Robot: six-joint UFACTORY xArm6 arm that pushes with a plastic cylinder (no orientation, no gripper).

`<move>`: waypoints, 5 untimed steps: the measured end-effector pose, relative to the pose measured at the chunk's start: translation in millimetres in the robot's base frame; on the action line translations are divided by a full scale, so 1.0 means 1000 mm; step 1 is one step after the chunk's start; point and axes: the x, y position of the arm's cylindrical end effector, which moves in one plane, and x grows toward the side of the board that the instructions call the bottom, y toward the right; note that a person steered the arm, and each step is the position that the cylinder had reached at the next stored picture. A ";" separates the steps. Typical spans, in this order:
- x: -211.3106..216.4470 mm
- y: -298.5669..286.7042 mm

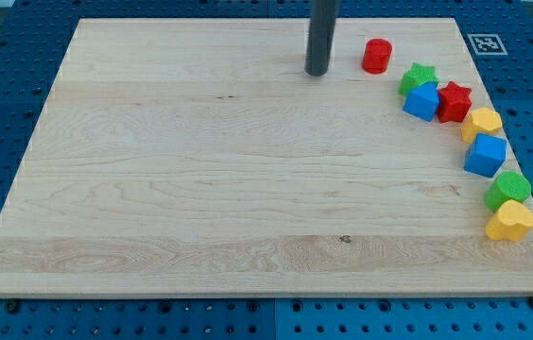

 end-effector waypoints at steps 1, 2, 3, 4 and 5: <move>-0.027 0.026; -0.028 0.078; -0.015 0.121; -0.015 0.121; -0.011 0.073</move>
